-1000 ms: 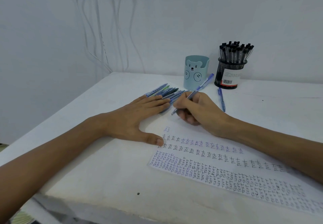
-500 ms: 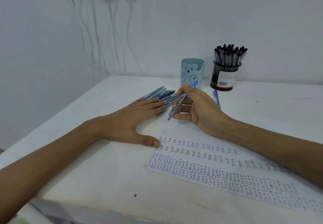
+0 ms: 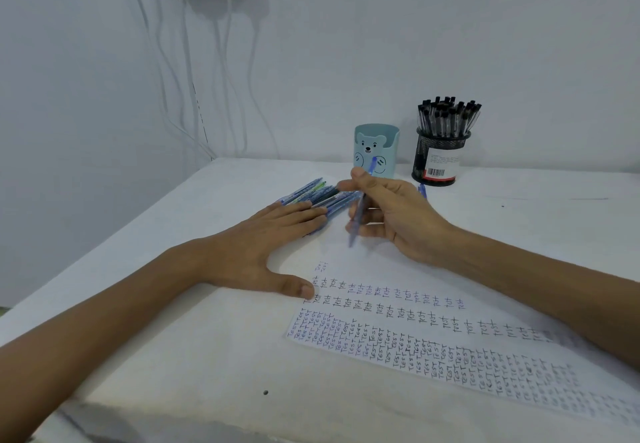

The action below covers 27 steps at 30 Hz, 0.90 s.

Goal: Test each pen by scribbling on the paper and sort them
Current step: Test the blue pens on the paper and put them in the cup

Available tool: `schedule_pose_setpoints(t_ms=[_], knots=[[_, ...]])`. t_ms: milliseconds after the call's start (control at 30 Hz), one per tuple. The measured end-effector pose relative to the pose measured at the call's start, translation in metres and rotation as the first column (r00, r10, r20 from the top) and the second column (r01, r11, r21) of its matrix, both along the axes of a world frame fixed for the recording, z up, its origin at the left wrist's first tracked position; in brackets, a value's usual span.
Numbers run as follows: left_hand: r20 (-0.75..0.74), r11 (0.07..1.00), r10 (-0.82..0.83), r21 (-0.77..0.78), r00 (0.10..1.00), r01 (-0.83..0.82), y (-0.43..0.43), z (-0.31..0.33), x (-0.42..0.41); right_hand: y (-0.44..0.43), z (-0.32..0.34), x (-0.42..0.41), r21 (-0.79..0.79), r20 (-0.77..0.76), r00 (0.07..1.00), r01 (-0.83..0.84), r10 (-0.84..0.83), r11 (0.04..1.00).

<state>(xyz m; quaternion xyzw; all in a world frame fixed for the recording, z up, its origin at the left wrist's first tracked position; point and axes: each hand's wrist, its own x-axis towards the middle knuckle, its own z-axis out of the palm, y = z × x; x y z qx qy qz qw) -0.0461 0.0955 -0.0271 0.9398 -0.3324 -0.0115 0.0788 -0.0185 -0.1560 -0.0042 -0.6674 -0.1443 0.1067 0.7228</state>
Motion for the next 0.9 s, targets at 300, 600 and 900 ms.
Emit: schedule_pose_setpoints(t_ms=[300,600,900], knots=[[0.005,1.0,-0.016,-0.023,1.0,0.016,0.0,-0.001,0.001,-0.062,-0.007,0.085,-0.69,0.587,0.804,0.558,-0.096,0.46],[-0.038,0.999,0.03,-0.038,0.999,-0.031,0.0,0.001,-0.003,-0.058,-0.006,0.084,-0.638,0.751,0.659,0.712,0.035,0.292],[-0.005,0.992,0.01,-0.13,1.0,-0.011,0.0,0.003,-0.004,-0.027,-0.015,0.063,-0.683,0.693,0.285,0.553,0.662,0.477]])
